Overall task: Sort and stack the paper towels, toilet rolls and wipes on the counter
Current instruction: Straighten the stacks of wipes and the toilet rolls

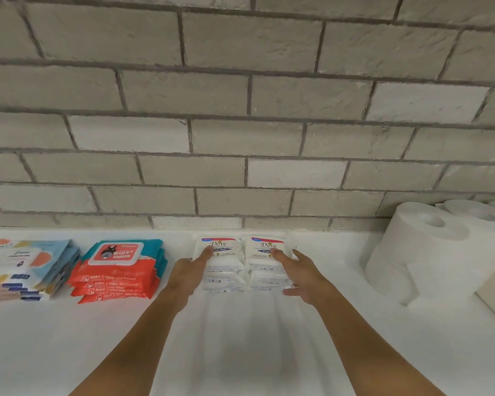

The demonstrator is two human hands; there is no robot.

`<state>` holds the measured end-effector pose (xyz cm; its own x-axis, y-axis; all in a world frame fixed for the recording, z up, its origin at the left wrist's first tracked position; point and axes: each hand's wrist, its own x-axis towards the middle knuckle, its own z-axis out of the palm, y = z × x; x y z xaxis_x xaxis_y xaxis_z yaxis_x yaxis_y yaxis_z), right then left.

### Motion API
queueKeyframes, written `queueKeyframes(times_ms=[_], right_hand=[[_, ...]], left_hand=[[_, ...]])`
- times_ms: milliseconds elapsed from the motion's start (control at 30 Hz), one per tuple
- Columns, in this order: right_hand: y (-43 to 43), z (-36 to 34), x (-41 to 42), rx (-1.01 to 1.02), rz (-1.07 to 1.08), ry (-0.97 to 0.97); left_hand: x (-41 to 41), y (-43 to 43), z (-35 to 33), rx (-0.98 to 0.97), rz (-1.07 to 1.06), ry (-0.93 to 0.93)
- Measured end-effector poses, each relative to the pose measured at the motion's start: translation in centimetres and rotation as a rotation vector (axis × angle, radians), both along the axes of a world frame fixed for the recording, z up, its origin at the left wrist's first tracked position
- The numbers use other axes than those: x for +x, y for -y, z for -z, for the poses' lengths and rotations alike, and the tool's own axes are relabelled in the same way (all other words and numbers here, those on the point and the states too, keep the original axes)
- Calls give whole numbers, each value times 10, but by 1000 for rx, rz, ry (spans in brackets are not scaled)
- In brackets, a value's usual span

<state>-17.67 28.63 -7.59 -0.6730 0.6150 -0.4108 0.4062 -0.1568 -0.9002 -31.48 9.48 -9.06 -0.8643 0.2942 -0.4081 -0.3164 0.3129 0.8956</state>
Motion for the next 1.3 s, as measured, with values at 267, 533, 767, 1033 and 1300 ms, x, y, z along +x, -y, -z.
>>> queueKeyframes(times_ms=[267, 533, 767, 1033, 1300], right_hand=[[10, -2, 10, 60, 156, -44], [10, -24, 61, 113, 111, -43], [-2, -39, 138, 119, 44, -116], [-69, -40, 222, 146, 255, -203], [-164, -32, 251, 380, 555, -277]], left_hand=[[4, 10, -4, 40, 17, -30], [43, 34, -14, -125, 6, -296], [103, 35, -19, -108, -158, -726], [183, -74, -47, 168, 68, -580], [231, -208, -56, 149, 322, -465]])
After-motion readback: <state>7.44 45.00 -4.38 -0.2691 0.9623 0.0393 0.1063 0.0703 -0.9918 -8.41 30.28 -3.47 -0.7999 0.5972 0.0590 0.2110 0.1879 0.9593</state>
